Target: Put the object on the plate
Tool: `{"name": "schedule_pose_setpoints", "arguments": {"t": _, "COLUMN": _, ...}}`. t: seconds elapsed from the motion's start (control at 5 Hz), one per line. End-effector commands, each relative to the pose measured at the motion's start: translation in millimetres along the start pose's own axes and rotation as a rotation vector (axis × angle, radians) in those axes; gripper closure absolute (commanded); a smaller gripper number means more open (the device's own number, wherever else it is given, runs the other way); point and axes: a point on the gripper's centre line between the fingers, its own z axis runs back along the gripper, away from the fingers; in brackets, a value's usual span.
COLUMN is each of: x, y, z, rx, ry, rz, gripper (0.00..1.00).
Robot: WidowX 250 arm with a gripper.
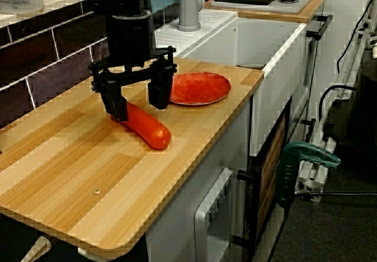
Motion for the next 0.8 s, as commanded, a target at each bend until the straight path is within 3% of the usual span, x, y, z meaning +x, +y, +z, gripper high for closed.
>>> {"name": "schedule_pose_setpoints", "arguments": {"t": 0.0, "x": 5.8, "y": 1.2, "z": -17.0, "rx": 0.067, "ry": 0.003, "rz": 0.014, "gripper": 0.0}}
{"name": "schedule_pose_setpoints", "arguments": {"t": 0.2, "x": 5.1, "y": -0.4, "z": -22.2, "rx": 0.078, "ry": 0.008, "rz": 0.01, "gripper": 0.0}}
{"name": "schedule_pose_setpoints", "arguments": {"t": 0.4, "x": 5.0, "y": -4.8, "z": -22.2, "rx": 0.076, "ry": -0.019, "rz": -0.041, "gripper": 1.0}}
{"name": "schedule_pose_setpoints", "arguments": {"t": 0.6, "x": 4.6, "y": -5.8, "z": -15.7, "rx": 0.066, "ry": -0.013, "rz": -0.053, "gripper": 1.0}}
